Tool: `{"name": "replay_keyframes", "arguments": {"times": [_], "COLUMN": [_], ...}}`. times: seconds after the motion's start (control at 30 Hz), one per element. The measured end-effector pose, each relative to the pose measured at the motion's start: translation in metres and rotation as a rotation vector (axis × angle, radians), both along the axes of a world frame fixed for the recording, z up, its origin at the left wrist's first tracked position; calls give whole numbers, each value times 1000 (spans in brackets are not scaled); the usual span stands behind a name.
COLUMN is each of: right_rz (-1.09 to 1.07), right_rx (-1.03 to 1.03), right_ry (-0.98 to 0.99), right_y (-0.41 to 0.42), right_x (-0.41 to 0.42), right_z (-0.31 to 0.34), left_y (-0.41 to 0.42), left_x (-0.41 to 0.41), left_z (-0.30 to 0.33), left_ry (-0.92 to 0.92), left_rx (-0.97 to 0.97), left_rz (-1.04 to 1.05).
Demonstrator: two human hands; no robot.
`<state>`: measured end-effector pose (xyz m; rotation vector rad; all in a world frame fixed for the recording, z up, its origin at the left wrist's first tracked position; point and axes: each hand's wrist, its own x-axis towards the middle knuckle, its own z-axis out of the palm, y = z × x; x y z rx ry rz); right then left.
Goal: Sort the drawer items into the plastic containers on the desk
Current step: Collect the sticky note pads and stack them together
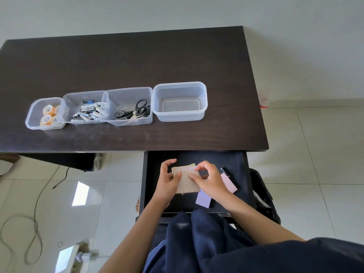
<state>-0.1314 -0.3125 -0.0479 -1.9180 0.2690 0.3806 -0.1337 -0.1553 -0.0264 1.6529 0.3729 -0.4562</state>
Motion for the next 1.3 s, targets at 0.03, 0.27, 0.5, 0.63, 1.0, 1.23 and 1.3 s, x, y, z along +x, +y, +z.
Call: {"name": "replay_keyframes", "arguments": {"times": [0.03, 0.27, 0.5, 0.63, 1.0, 1.23, 1.3], "right_rz": [-16, -23, 67, 93, -25, 421, 437], "right_rx": [16, 147, 106, 129, 24, -600, -641], "right_ry": [17, 71, 195, 208, 214, 265, 223], "right_y": [1, 12, 15, 13, -13, -48, -44], "right_x": [0, -8, -6, -5, 1, -15, -20], "right_z": [0, 4, 7, 7, -12, -52, -57], "left_y": [-1, -6, -11, -17, 5, 17, 18], "left_x": [-1, -2, -3, -6, -19, -31, -34], "left_z": [0, -1, 4, 6, -9, -12, -13], "left_ry": [-4, -44, 45, 63, 27, 67, 47], "left_rx": [0, 27, 18, 20, 78, 95, 133], "left_rz": [5, -64, -195, -246, -110, -60, -73]}}
